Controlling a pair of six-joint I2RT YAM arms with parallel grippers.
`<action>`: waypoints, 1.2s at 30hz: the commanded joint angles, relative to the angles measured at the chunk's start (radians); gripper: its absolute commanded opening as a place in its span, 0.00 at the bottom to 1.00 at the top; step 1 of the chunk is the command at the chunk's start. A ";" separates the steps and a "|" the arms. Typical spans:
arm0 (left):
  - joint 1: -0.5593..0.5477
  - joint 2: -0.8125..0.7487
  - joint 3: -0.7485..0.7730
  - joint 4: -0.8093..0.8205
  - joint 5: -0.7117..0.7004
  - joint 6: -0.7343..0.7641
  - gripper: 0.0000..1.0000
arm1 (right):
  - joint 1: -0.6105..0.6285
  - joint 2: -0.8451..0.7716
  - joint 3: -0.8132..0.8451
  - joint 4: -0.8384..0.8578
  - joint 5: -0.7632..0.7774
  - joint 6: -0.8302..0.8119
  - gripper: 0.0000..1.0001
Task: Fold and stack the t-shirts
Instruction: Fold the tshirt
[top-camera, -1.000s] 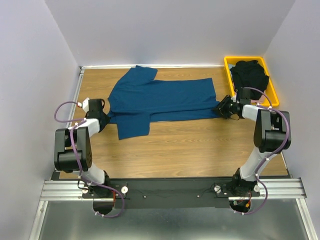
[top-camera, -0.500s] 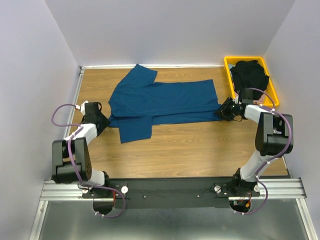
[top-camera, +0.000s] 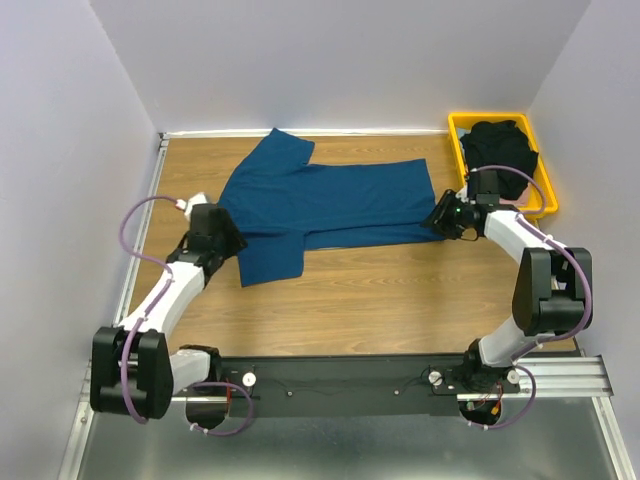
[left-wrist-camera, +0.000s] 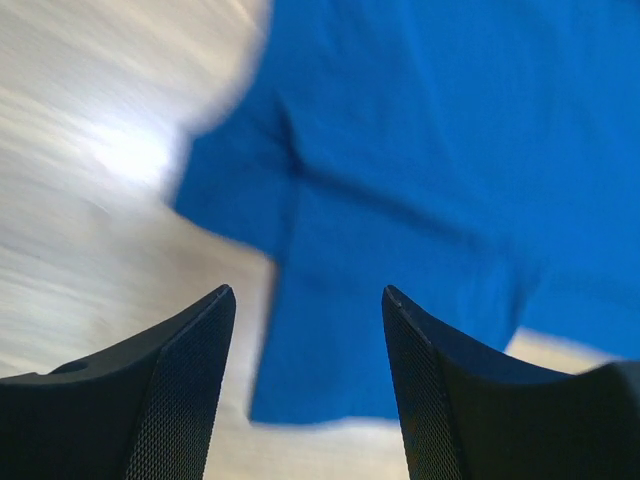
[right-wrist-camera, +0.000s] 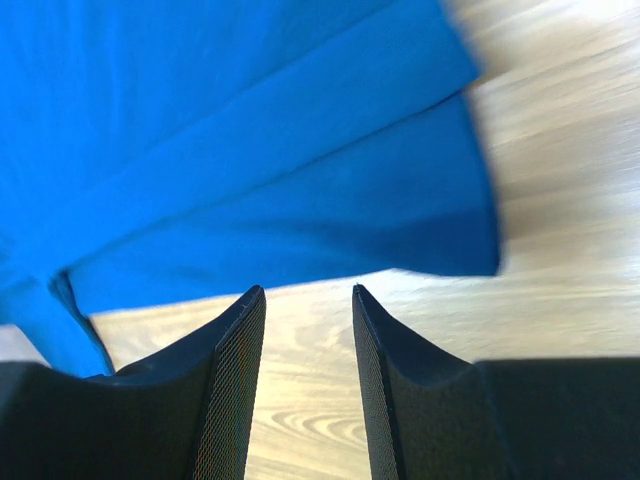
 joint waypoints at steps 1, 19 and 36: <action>-0.095 0.053 0.014 -0.130 -0.060 0.000 0.68 | 0.061 -0.032 0.013 -0.052 0.064 -0.022 0.48; -0.256 0.216 -0.002 -0.219 -0.110 -0.040 0.50 | 0.140 -0.050 -0.058 -0.057 0.070 -0.041 0.61; -0.212 0.364 0.457 -0.172 -0.159 0.090 0.00 | 0.141 -0.115 -0.038 -0.069 0.055 -0.067 0.61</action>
